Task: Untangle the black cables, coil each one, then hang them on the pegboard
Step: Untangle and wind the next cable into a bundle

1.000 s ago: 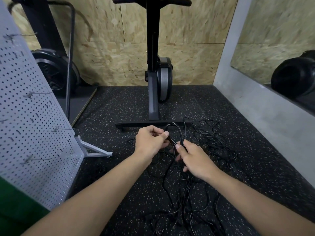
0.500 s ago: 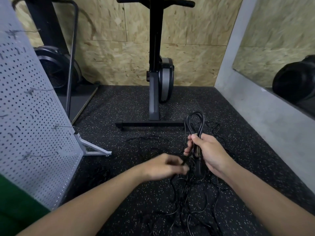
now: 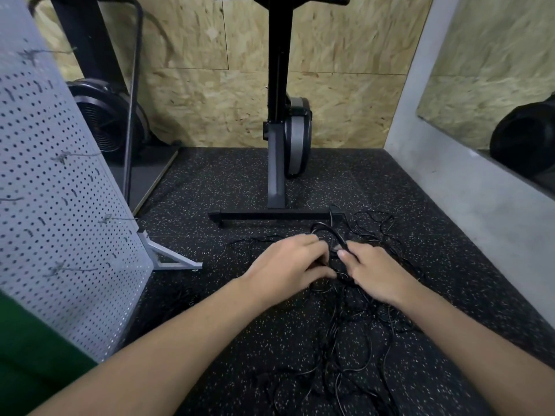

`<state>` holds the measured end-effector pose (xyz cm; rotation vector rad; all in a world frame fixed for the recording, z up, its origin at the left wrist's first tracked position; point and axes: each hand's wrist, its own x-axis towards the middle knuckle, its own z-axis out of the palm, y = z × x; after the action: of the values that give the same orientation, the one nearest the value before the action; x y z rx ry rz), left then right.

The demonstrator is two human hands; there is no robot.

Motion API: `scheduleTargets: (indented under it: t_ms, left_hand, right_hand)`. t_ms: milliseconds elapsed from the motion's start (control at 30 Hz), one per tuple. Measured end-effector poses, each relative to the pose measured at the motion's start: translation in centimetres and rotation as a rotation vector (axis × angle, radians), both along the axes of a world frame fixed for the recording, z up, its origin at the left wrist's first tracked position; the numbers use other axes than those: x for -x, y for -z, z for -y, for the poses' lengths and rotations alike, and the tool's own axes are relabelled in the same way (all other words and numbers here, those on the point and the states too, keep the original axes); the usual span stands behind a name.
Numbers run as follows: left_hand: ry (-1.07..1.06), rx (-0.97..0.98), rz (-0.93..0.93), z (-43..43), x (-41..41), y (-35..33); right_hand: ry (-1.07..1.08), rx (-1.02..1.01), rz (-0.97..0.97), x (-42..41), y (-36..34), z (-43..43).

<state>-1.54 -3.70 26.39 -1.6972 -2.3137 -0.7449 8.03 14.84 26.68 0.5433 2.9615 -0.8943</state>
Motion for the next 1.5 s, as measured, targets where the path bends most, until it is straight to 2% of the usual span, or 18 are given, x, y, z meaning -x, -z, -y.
scheduleTargets:
  t_ms: [67, 167, 267, 467, 633, 700, 833, 933, 1033, 1133, 1167, 1267, 1300, 1400, 1500]
  left_hand:
    - [-0.011, -0.068, -0.015, 0.1, 0.3, -0.3]
    - [-0.035, -0.128, 0.073, 0.1, 0.7, -0.7]
    - [-0.056, -0.133, 0.132, 0.3, 1.2, -0.5]
    - [-0.036, -0.062, 0.269, 1.1, 2.3, 0.0]
    - [0.026, 0.0, 0.263, 1.3, 2.5, -0.2]
    - [0.039, 0.042, 0.319, 1.2, 2.6, 0.0]
    - [0.043, 0.102, 0.442, 1.2, 2.5, -0.1]
    - [0.003, 0.121, 0.547, 1.6, 3.0, 0.0]
    - [-0.201, 0.03, 0.734, 2.5, 4.4, 0.5]
    - [-0.203, -0.073, 1.093, 3.2, 5.1, 1.2]
    - [-0.178, -0.086, 1.13, 3.2, 5.1, 1.2]
    - [-0.166, -0.114, 1.034, 2.6, 4.3, 1.5]
    - [-0.172, -0.164, 1.055, 2.1, 3.9, 1.5]
    - [-0.233, -0.352, 1.226, 0.3, 2.3, 0.9]
    - [-0.244, -0.442, 1.407, -1.2, 0.6, -0.2]
  right_hand:
    - [-0.027, 0.088, 0.067, -0.1, -0.3, 0.6]
    - [-0.056, 0.392, 0.147, -0.6, -1.0, 1.1]
    - [-0.197, 0.482, 0.187, -1.1, -1.3, 1.1]
    - [-0.297, 0.398, 0.287, -1.5, -1.5, 2.1]
    - [-0.342, 0.341, 0.394, -1.6, -2.0, 2.1]
    - [-0.376, 0.313, 0.403, -1.7, -2.1, 2.3]
    - [-0.417, 0.211, 0.307, -1.8, -1.7, 2.3]
    - [-0.395, 0.228, 0.256, -1.9, -1.5, 2.2]
    - [-0.328, 0.271, 0.175, -1.9, -1.8, 1.6]
    - [-0.256, 0.244, 0.09, -1.8, -1.7, 0.8]
    - [-0.229, 0.234, 0.064, -1.7, -1.6, 0.7]
    - [-0.143, 0.185, 0.004, -1.4, -1.4, 0.5]
    - [-0.113, 0.172, -0.022, -1.3, -1.3, 0.6]
    - [-0.011, 0.174, -0.108, -1.0, -0.8, 1.2]
    - [0.075, 0.28, -0.198, -0.6, 0.0, 2.1]
